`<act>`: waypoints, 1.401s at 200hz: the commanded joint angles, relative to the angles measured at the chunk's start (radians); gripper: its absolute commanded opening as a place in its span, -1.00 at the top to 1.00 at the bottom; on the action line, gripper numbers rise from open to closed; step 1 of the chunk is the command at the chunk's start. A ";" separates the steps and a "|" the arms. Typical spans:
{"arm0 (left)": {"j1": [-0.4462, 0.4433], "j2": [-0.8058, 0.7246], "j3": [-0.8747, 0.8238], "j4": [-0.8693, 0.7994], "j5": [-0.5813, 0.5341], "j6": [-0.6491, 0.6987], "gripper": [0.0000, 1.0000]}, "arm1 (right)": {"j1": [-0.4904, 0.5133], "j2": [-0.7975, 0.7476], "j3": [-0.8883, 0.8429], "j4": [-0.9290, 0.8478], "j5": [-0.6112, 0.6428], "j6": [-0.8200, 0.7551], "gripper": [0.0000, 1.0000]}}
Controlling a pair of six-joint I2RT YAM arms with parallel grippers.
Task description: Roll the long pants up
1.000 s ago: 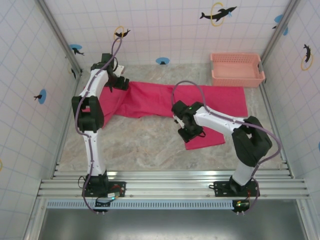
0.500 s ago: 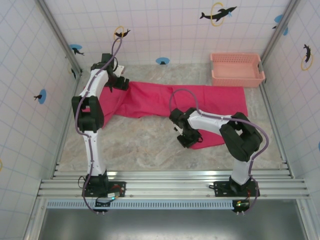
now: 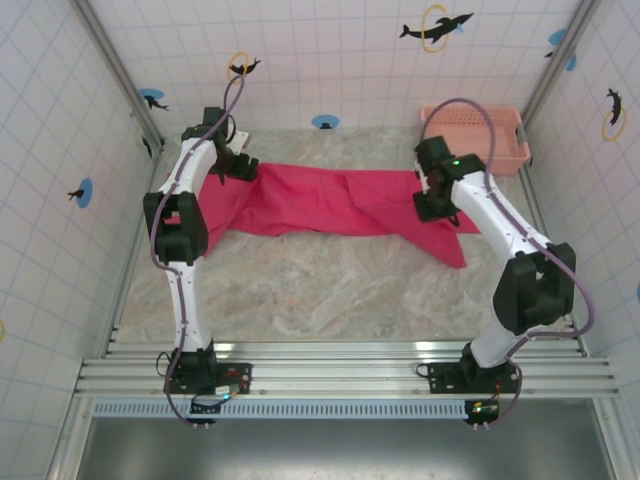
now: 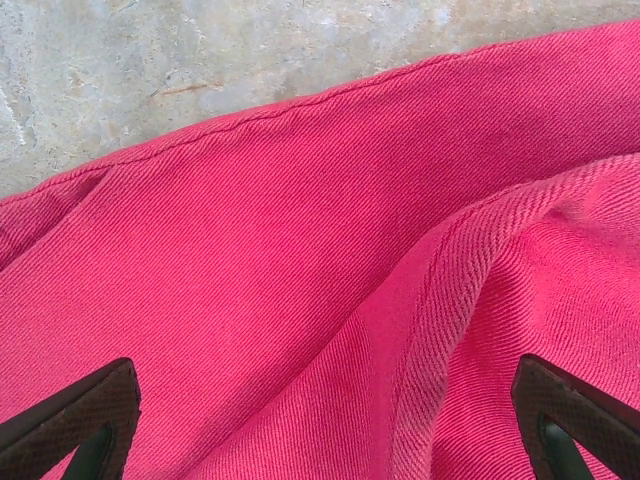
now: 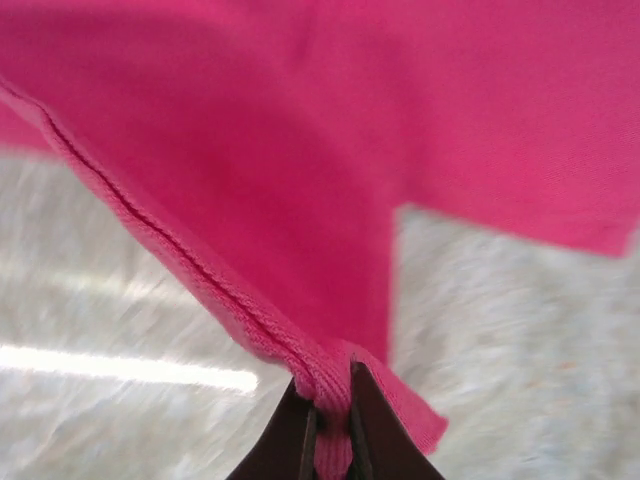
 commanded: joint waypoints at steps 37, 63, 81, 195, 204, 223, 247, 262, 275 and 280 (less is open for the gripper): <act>0.006 -0.051 -0.037 -0.041 -0.028 0.028 -0.95 | -0.216 0.288 0.260 0.051 0.105 -0.087 1.00; 0.005 -0.048 -0.023 -0.050 -0.057 0.026 -0.95 | -0.282 0.412 0.391 0.047 0.153 -0.104 1.00; 0.005 -0.042 0.005 -0.056 -0.087 0.015 -0.95 | -0.320 0.495 0.496 0.036 0.174 -0.108 1.00; -0.006 0.050 0.167 -0.071 -0.209 0.011 -0.95 | -0.340 0.895 1.070 -0.144 0.280 -0.047 -0.27; -0.007 -0.014 0.119 -0.074 -0.259 0.047 -0.95 | -0.345 0.875 1.068 -0.141 0.282 -0.057 -0.28; -0.007 -0.108 -0.024 -0.075 -0.334 0.125 -0.95 | -0.363 0.831 1.057 -0.143 0.252 -0.065 -0.31; -0.037 -0.296 -0.318 -0.008 -0.447 0.249 -0.95 | -0.376 0.779 1.018 -0.162 0.205 -0.068 -0.30; -0.063 -0.397 -0.468 0.001 -0.490 0.287 -0.94 | -0.376 0.752 0.982 -0.164 0.168 -0.077 -0.30; -0.083 -0.457 -0.545 -0.034 -0.505 0.266 -0.92 | -0.375 0.730 0.951 -0.160 0.146 -0.078 -0.30; -0.091 -0.476 -0.571 -0.045 -0.505 0.253 -0.92 | -0.374 0.724 0.941 -0.157 0.139 -0.078 -0.29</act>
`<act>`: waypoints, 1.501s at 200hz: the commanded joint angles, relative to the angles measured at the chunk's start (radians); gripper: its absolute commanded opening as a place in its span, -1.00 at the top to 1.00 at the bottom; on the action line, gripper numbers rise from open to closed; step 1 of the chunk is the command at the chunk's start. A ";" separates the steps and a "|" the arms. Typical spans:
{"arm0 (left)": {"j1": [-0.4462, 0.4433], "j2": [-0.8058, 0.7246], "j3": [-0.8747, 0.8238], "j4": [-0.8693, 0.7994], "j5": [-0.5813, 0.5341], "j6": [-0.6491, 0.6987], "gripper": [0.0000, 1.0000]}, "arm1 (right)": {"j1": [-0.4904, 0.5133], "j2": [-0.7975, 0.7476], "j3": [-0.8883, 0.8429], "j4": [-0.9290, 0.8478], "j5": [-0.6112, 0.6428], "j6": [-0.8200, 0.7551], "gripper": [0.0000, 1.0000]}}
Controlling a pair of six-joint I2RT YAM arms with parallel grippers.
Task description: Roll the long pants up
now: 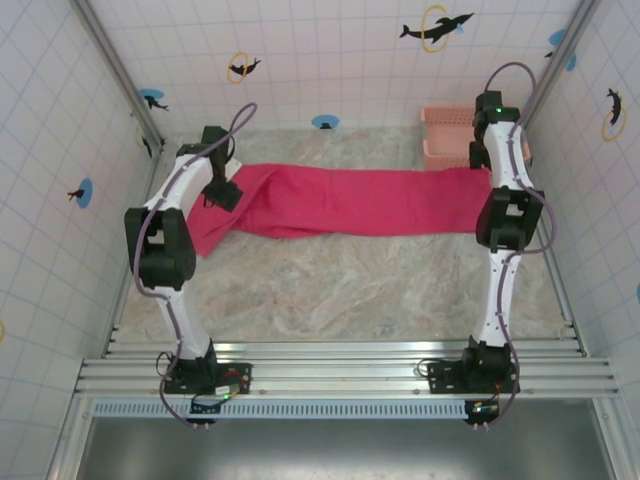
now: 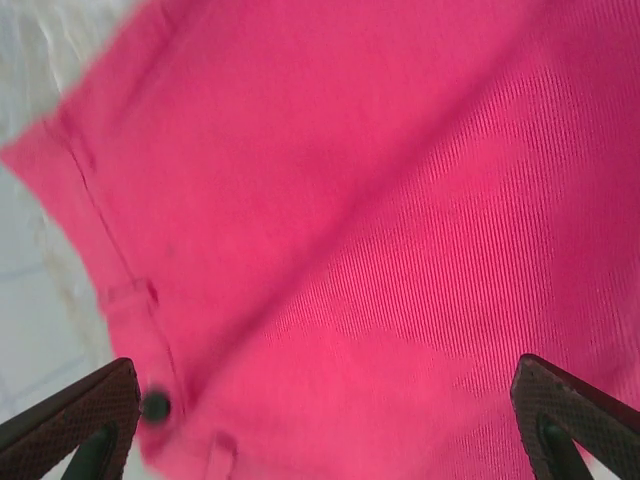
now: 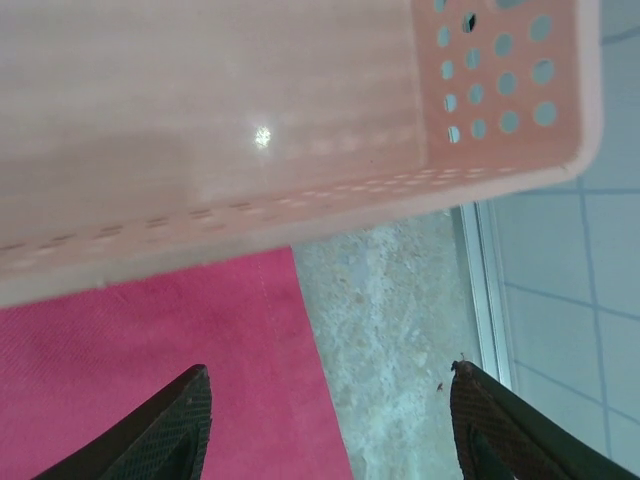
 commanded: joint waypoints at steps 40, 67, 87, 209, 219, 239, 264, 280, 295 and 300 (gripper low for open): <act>-0.074 -0.199 -0.273 -0.028 -0.048 -0.014 -0.89 | 0.008 -0.145 -0.101 0.016 -0.112 -0.003 -0.28; -0.074 -0.185 -0.350 0.024 -0.104 -0.047 -0.68 | 0.016 -0.160 -0.126 0.032 -0.137 -0.002 -0.27; -0.066 -0.185 -0.390 0.073 -0.166 -0.065 -0.59 | 0.023 -0.179 -0.160 0.051 -0.153 -0.002 -0.27; -0.014 0.047 -0.247 -0.009 -0.286 -0.161 1.00 | 0.039 -0.233 -0.204 0.089 -0.190 -0.037 -0.25; -0.015 0.045 -0.202 -0.032 -0.307 -0.155 1.00 | 0.042 -0.233 -0.210 0.089 -0.195 -0.043 -0.25; -0.013 0.040 -0.100 -0.112 -0.336 -0.138 1.00 | 0.053 -0.244 -0.248 0.092 -0.193 -0.046 -0.24; -0.002 0.030 0.036 -0.211 -0.363 -0.126 1.00 | 0.066 -0.269 -0.329 0.106 -0.189 -0.042 -0.24; 0.026 0.033 0.123 -0.251 -0.370 -0.138 1.00 | 0.071 -0.286 -0.384 0.115 -0.189 -0.037 -0.24; 0.062 0.066 0.230 -0.285 -0.354 -0.158 1.00 | 0.072 -0.307 -0.433 0.121 -0.197 -0.034 -0.24; 0.072 0.083 0.268 -0.287 -0.348 -0.160 1.00 | 0.072 -0.316 -0.449 0.123 -0.197 -0.034 -0.23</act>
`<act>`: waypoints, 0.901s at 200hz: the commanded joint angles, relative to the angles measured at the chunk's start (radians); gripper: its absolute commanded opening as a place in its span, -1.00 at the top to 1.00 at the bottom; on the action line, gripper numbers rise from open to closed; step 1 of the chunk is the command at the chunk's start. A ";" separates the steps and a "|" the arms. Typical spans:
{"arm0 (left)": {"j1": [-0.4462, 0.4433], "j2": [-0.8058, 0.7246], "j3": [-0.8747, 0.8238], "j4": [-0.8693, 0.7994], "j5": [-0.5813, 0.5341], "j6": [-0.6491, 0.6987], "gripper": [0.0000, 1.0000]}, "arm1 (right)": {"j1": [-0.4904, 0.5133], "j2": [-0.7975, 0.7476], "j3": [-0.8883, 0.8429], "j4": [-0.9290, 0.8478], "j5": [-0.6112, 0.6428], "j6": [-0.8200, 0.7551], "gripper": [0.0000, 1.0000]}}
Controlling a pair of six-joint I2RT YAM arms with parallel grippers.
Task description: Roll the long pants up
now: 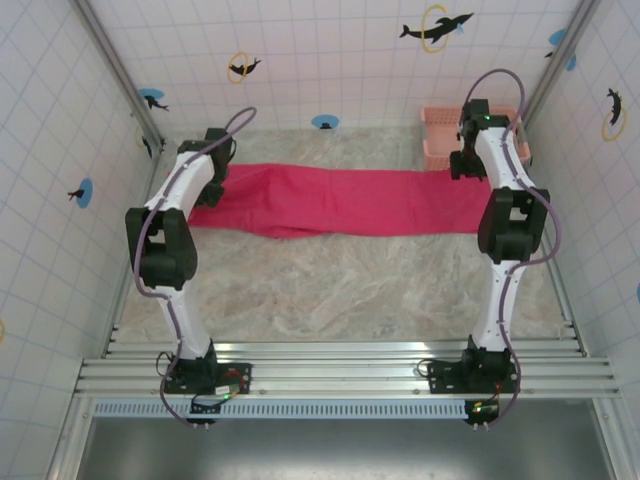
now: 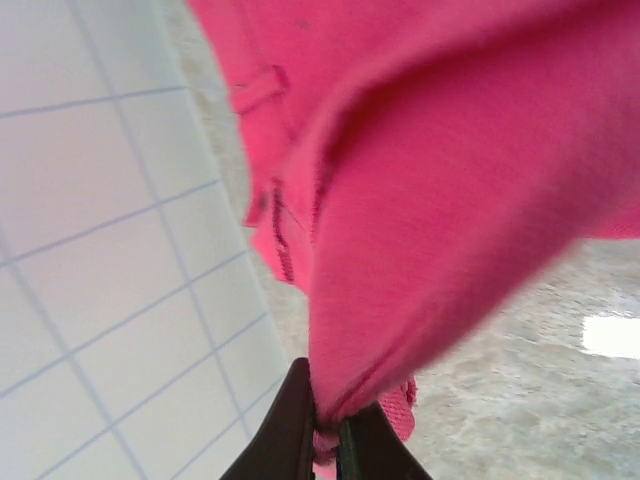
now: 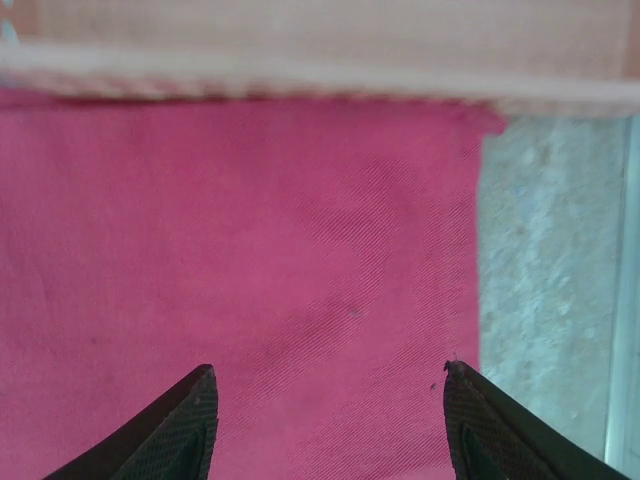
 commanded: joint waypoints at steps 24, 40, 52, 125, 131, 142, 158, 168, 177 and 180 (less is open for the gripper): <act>0.091 0.179 0.380 -0.156 -0.016 -0.016 1.00 | -0.004 -0.139 -0.156 0.022 -0.010 0.004 -0.23; 0.106 0.282 0.524 -0.174 -0.006 -0.020 1.00 | -0.018 -0.171 -0.206 0.021 -0.016 0.007 -0.24; 0.116 0.329 0.569 -0.153 0.032 -0.037 1.00 | -0.030 -0.195 -0.241 0.021 -0.039 0.006 -0.24; 0.134 0.647 0.783 -0.076 0.026 -0.048 -0.74 | -0.217 -0.311 -0.361 -0.015 -0.174 0.093 -0.31; 0.134 0.649 0.783 -0.070 0.026 -0.050 -0.83 | -0.238 -0.314 -0.368 -0.020 -0.193 0.109 -0.31; 0.131 0.642 0.782 -0.068 0.026 -0.051 -0.93 | -0.271 -0.319 -0.394 -0.021 -0.237 0.141 -0.31; 0.120 0.604 0.756 -0.067 0.020 -0.053 -0.95 | -0.304 -0.316 -0.446 -0.013 -0.284 0.186 -0.31; 0.106 0.562 0.716 -0.059 0.011 -0.051 -0.95 | -0.316 -0.317 -0.495 0.019 -0.317 0.208 -0.32; 0.093 0.519 0.673 -0.048 0.026 -0.052 -0.95 | -0.321 -0.311 -0.533 0.045 -0.339 0.233 -0.32; 0.088 0.505 0.660 -0.046 0.041 -0.053 -0.95 | -0.321 -0.308 -0.544 0.052 -0.345 0.240 -0.32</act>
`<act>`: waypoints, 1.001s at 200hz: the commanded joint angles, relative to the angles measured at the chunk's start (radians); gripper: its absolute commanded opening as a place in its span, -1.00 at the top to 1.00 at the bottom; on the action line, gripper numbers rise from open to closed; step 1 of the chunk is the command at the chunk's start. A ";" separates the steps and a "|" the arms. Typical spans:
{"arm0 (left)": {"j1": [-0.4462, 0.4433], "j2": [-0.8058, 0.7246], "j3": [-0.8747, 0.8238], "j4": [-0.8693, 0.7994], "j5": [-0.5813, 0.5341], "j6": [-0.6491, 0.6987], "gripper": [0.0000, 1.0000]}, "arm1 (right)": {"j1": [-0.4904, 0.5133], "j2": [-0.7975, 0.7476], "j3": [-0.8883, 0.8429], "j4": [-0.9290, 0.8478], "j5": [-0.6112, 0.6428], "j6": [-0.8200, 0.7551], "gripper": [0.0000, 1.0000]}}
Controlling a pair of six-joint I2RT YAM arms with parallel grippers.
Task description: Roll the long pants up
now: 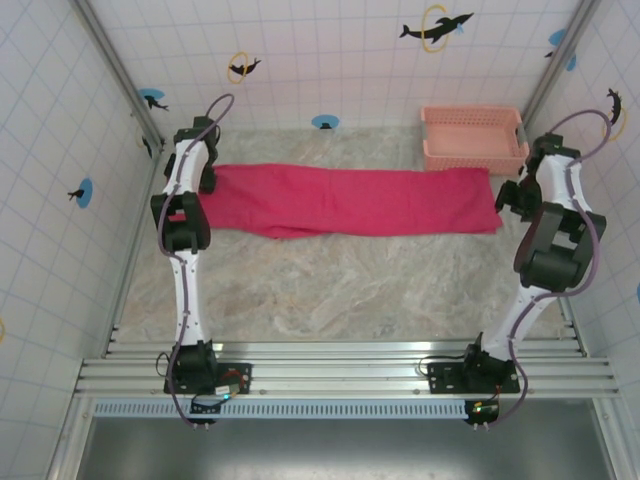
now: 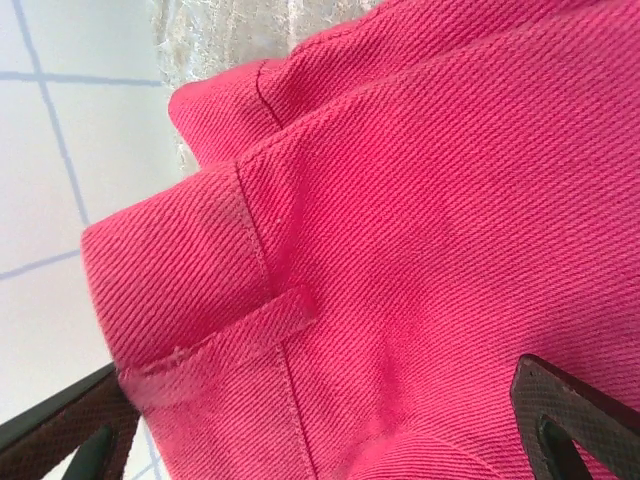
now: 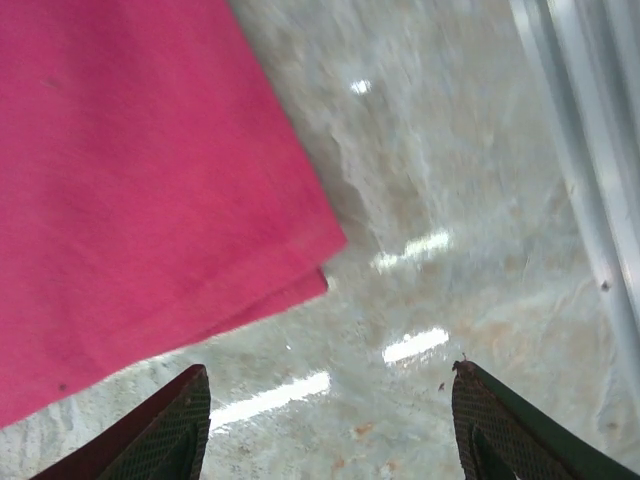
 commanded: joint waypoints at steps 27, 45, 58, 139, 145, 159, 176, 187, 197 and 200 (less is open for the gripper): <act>-0.074 -0.212 -0.167 0.014 0.117 -0.035 -0.95 | 0.012 0.012 -0.161 0.106 -0.151 0.123 -0.31; -0.094 -0.234 -0.207 -0.007 0.184 -0.061 -0.95 | 0.027 0.043 -0.167 0.137 -0.143 0.134 -0.31; -0.110 -0.239 -0.216 -0.045 0.236 -0.090 -0.95 | 0.039 0.064 -0.160 0.152 -0.134 0.142 -0.30; -0.264 -0.350 -0.362 -0.033 0.512 -0.241 -0.95 | 0.052 0.119 -0.176 0.254 -0.052 0.245 -0.19; -0.280 -0.344 -0.355 -0.033 0.530 -0.247 -0.95 | 0.052 0.122 -0.178 0.258 -0.051 0.253 -0.17; -0.316 -0.320 -0.322 -0.048 0.557 -0.273 -0.95 | 0.047 0.133 -0.179 0.286 -0.068 0.264 -0.02; -0.352 -0.283 -0.264 -0.080 0.557 -0.295 -0.95 | 0.044 0.144 -0.169 0.301 -0.085 0.264 0.24; -0.368 -0.226 -0.240 -0.082 0.566 -0.310 -0.95 | 0.045 0.145 -0.169 0.311 -0.086 0.262 0.39; -0.381 -0.198 -0.226 -0.081 0.581 -0.329 -0.95 | 0.045 0.144 -0.173 0.325 -0.090 0.262 0.50; -0.382 -0.191 -0.221 -0.081 0.585 -0.336 -0.95 | 0.045 0.142 -0.173 0.329 -0.092 0.259 0.54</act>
